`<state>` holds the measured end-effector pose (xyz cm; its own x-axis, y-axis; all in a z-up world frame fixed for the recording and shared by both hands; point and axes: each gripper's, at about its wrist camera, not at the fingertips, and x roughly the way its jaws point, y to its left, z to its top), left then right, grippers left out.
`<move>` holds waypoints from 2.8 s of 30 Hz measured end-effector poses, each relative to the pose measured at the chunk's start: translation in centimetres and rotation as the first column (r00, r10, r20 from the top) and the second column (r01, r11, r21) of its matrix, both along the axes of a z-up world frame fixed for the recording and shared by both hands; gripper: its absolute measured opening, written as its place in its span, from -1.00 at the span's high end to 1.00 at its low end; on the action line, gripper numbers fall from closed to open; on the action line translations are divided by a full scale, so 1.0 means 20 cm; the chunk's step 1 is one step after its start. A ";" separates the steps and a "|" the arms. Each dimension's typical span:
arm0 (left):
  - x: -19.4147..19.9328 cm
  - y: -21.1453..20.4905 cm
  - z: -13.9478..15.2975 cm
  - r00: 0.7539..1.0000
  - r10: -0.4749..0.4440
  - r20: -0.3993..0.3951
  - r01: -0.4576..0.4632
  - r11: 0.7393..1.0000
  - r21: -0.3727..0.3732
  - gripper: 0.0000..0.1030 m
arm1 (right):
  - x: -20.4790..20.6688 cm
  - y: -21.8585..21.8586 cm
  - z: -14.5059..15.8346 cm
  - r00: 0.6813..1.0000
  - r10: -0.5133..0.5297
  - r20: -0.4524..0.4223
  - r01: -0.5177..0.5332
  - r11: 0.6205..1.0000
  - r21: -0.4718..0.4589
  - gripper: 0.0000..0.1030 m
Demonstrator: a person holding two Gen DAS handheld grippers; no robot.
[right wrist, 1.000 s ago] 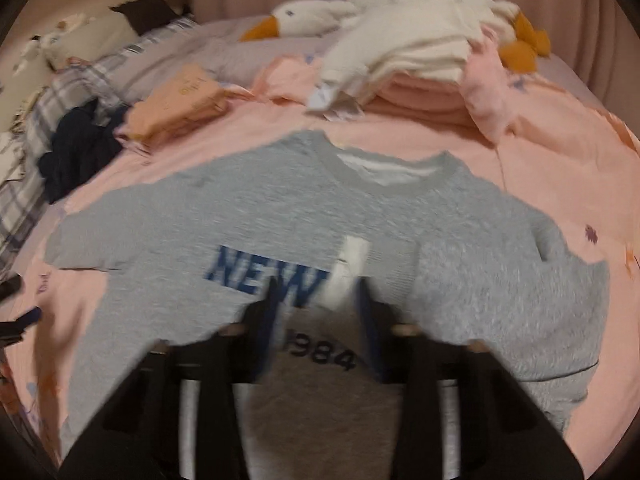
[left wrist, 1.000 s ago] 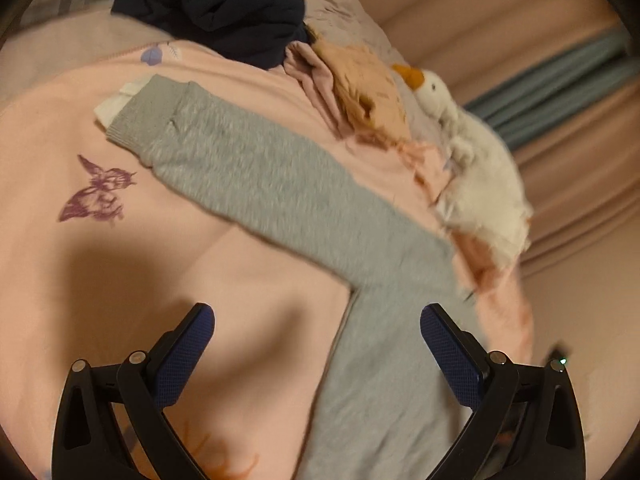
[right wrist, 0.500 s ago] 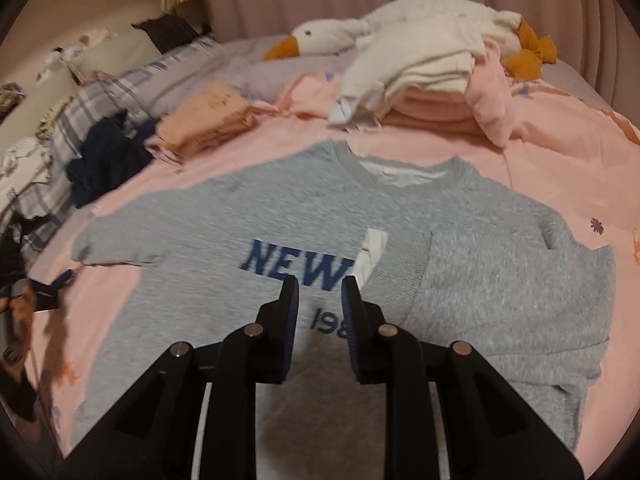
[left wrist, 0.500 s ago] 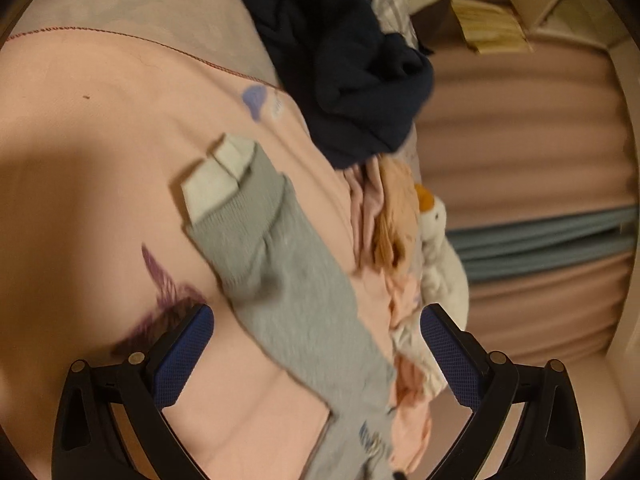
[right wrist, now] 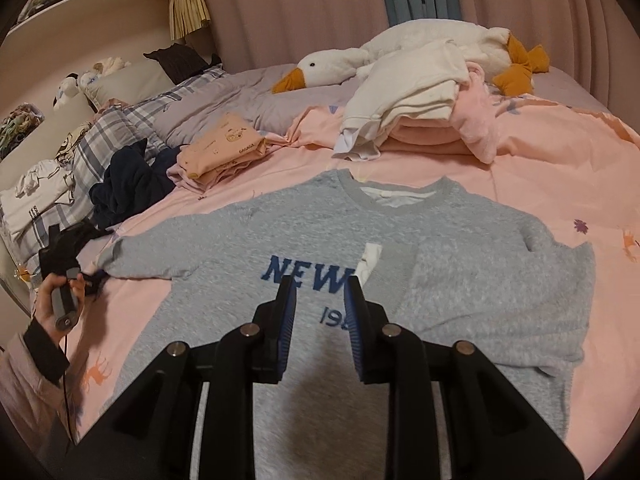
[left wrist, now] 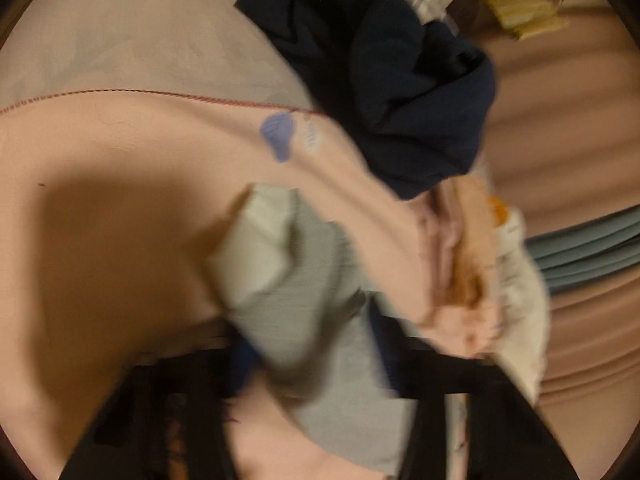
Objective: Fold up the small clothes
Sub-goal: 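Grasp the other sleeve cuff with the left gripper, then lay the sleeve across the sweatshirt front and open the left gripper, then move both grippers to the ribbed hem of the sweatshirt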
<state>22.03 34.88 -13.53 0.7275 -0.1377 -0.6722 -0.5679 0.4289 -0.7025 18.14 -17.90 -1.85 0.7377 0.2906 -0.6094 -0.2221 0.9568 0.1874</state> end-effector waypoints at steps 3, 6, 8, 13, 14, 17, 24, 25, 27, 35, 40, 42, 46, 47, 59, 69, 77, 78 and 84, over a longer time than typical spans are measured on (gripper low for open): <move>0.00 -0.04 0.05 0.999 -0.022 -0.043 0.025 0.996 0.084 0.65 | -0.03 -0.05 -0.01 1.000 -0.021 0.001 0.021 1.000 0.000 0.48; 0.01 -0.15 0.18 0.996 -0.074 -0.057 0.085 0.969 0.231 0.69 | -0.05 -0.15 -0.02 0.998 -0.060 -0.006 0.060 0.998 0.028 0.47; 0.02 -0.27 0.30 0.990 -0.136 -0.036 0.140 0.935 0.327 0.70 | -0.08 -0.21 -0.03 0.996 -0.088 -0.011 0.089 0.995 0.053 0.47; 0.06 -0.68 0.59 0.947 -0.322 0.005 0.269 0.799 0.537 0.70 | -0.17 -0.35 -0.07 0.989 -0.143 -0.027 0.145 0.984 0.107 0.46; 0.07 -0.82 0.64 0.929 -0.371 0.000 0.300 0.751 0.588 0.70 | -0.19 -0.37 -0.07 0.989 -0.148 -0.028 0.150 0.982 0.115 0.44; 0.11 -1.11 0.71 0.879 -0.475 -0.039 0.364 0.615 0.699 0.70 | -0.23 -0.41 -0.09 0.987 -0.155 -0.031 0.157 0.978 0.135 0.42; 0.18 -1.75 0.55 0.740 -0.649 -0.176 0.526 0.397 0.752 0.70 | -0.30 -0.50 -0.12 0.984 -0.173 -0.037 0.177 0.969 0.173 0.38; 0.19 -1.82 0.52 0.728 -0.656 -0.199 0.540 0.370 0.756 0.70 | -0.31 -0.52 -0.13 0.983 -0.179 -0.040 0.184 0.967 0.177 0.38; 0.23 -1.96 0.41 0.706 -0.656 -0.267 0.569 0.302 0.765 0.70 | -0.32 -0.55 -0.13 0.981 -0.190 -0.045 0.195 0.964 0.179 0.38; 0.20 -2.11 0.26 0.545 -0.781 -0.305 0.713 0.240 0.659 0.55 | -0.36 -0.67 -0.16 0.969 -0.238 -0.058 0.245 0.955 0.170 0.27; 0.17 -2.01 0.33 0.547 -0.809 -0.216 0.721 0.324 0.612 0.52 | -0.39 -0.72 -0.19 0.966 -0.249 -0.071 0.258 0.945 0.202 0.25; 0.16 -1.97 0.36 0.518 -0.842 -0.154 0.740 0.350 0.575 0.32 | -0.40 -0.73 -0.20 0.966 -0.248 -0.078 0.259 0.942 0.211 0.19; 0.14 -1.96 0.39 0.521 -0.839 -0.156 0.723 0.337 0.603 0.09 | -0.38 -0.72 -0.23 0.963 -0.250 -0.103 0.267 0.939 0.216 0.19; 0.14 -1.97 0.38 0.525 -0.836 -0.161 0.720 0.334 0.609 0.09 | -0.38 -0.72 -0.23 0.963 -0.249 -0.105 0.267 0.939 0.217 0.19; 0.32 -1.95 0.16 0.574 -0.762 -0.298 0.743 0.332 0.581 -0.04 | -0.36 -0.68 -0.26 0.961 -0.244 -0.127 0.265 0.946 0.188 0.19; -0.09 -1.59 0.29 0.623 -0.768 -0.145 0.706 0.473 0.527 -0.09 | -0.47 -0.61 -0.22 0.963 -0.239 -0.129 0.256 0.956 0.145 0.00; -0.54 -1.24 0.21 0.679 -0.724 -0.120 0.696 0.584 0.417 -0.25 | -0.67 -0.63 -0.25 0.949 -0.266 -0.168 0.291 0.946 0.145 -0.16; -0.59 -1.23 0.20 0.682 -0.722 -0.113 0.698 0.597 0.395 -0.25 | -0.69 -0.64 -0.25 0.947 -0.269 -0.178 0.298 0.941 0.158 -0.18; -0.76 -1.18 0.11 0.707 -0.705 -0.061 0.689 0.666 0.286 -0.25 | -0.81 -0.69 -0.32 0.917 -0.309 -0.251 0.355 0.921 0.162 -0.25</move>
